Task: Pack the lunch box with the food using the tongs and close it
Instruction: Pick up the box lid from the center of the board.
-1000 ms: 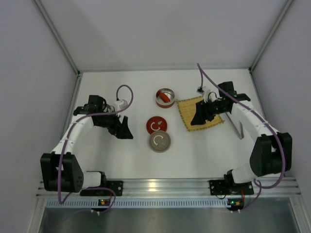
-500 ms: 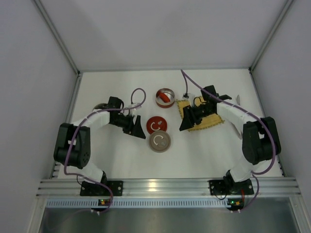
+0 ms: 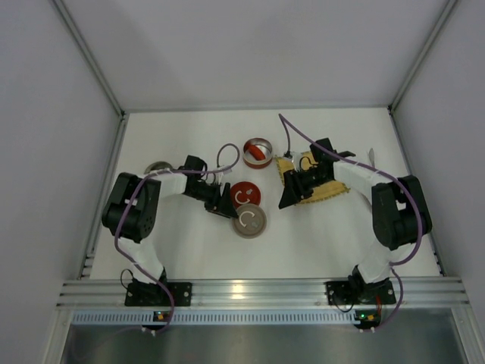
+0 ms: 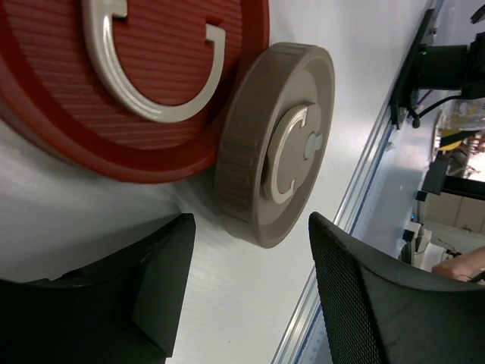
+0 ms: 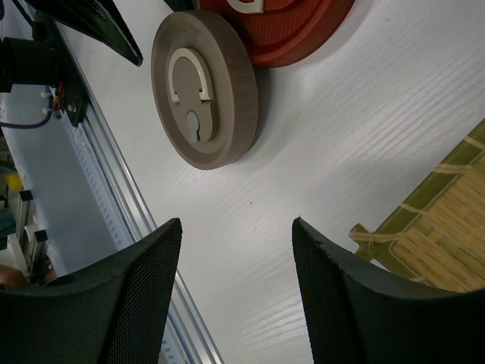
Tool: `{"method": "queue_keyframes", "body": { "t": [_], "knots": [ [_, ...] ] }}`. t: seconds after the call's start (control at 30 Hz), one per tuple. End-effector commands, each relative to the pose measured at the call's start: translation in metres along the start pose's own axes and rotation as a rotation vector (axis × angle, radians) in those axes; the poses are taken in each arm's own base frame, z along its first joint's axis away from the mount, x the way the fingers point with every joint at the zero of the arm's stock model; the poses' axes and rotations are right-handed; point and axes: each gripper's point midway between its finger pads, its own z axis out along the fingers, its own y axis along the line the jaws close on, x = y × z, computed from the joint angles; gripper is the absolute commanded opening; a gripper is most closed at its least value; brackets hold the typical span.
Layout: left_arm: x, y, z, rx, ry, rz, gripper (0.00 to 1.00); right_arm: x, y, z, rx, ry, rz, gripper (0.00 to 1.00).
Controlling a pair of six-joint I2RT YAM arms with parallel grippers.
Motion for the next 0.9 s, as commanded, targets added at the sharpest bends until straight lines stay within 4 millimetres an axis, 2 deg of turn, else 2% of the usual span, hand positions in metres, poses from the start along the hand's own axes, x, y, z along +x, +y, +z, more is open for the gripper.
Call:
{"method": "queue_keyframes", "body": {
  "t": [0.0,0.27,0.4,0.5,0.53,0.6,0.63,0.73,0.77,0.83,0.87],
  "knots": [
    [-0.011,0.001,0.013,0.05,-0.017,0.033,0.68,-0.009,0.01,0.004,-0.046,-0.028,-0.069,0.6],
    [0.0,0.005,0.027,0.142,0.039,-0.052,0.57,-0.008,0.013,0.003,-0.059,-0.022,-0.066,0.61],
    [0.003,0.005,0.028,0.156,0.06,-0.072,0.46,-0.009,0.016,0.002,-0.067,-0.024,-0.068,0.62],
    [0.002,0.002,0.024,0.148,0.068,-0.048,0.33,-0.011,0.019,0.0,-0.079,-0.032,-0.068,0.65],
    [-0.004,-0.002,0.02,0.146,0.059,-0.006,0.26,-0.011,0.02,0.0,-0.082,-0.033,-0.071,0.68],
    [-0.003,-0.013,0.012,0.151,0.071,0.005,0.19,-0.012,0.026,-0.002,-0.098,-0.039,-0.077,0.71],
    [-0.012,-0.024,0.003,0.151,0.049,0.066,0.11,-0.013,0.028,-0.004,-0.105,-0.043,-0.087,0.74],
    [-0.019,-0.044,-0.014,0.132,0.032,0.14,0.0,-0.017,0.043,-0.009,-0.153,-0.058,-0.106,0.77],
    [-0.025,-0.057,-0.024,0.127,0.008,0.195,0.0,-0.018,0.048,-0.011,-0.172,-0.063,-0.116,0.77],
    [-0.02,-0.071,-0.034,0.136,0.022,0.233,0.0,-0.02,0.061,-0.012,-0.217,-0.059,-0.138,0.76],
    [-0.025,-0.081,-0.042,0.144,0.012,0.282,0.0,-0.021,0.066,-0.012,-0.231,-0.056,-0.151,0.76]
  ]
}}
